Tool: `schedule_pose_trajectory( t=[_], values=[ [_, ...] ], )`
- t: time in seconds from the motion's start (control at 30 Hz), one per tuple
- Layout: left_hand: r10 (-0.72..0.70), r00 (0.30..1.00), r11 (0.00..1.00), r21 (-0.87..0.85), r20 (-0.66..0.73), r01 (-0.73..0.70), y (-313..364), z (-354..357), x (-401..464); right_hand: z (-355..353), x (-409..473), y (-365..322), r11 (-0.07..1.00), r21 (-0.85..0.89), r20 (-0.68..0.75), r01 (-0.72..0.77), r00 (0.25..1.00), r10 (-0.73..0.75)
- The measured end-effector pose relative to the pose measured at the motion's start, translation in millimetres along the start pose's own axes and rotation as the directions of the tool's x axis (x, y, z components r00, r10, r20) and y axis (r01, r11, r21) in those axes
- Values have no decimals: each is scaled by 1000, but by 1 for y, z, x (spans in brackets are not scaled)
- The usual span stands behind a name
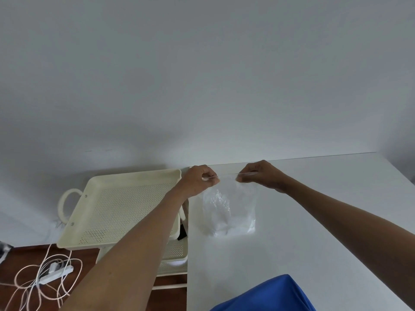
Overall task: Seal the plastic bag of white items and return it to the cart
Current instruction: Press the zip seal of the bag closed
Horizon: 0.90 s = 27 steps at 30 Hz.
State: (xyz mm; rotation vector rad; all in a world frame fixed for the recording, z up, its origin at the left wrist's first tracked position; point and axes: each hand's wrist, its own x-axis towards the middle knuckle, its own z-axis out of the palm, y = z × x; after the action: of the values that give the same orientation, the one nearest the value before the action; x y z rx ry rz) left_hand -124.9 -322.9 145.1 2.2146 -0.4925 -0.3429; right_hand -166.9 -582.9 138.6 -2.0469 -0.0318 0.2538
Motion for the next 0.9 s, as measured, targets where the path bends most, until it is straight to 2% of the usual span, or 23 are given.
schedule_pose_trajectory(
  t=[0.17, 0.4, 0.63, 0.73, 0.9],
  values=[
    [0, 1000, 1000, 7, 23, 0, 7, 1, 1, 5, -1, 4, 998, 54, -52, 14, 999, -11],
    [25, 999, 997, 74, 33, -28, 10, 4, -1, 3, -3, -10, 989, -149, 47, -15, 999, 22],
    [12, 998, 1000, 27, 55, -13, 17, 4, -1, 11, -2, -6, 988, -156, -83, 3, 996, -16],
    [24, 998, 998, 57, 50, -27, 18, 6, 0, 13, -3, -8, 992, -126, -49, 5, 999, -11],
    [50, 998, 997, 64, 47, -53, 15, 6, 0, 8, -1, -16, 972, -234, 10, 8, 1000, -6]
  ],
)
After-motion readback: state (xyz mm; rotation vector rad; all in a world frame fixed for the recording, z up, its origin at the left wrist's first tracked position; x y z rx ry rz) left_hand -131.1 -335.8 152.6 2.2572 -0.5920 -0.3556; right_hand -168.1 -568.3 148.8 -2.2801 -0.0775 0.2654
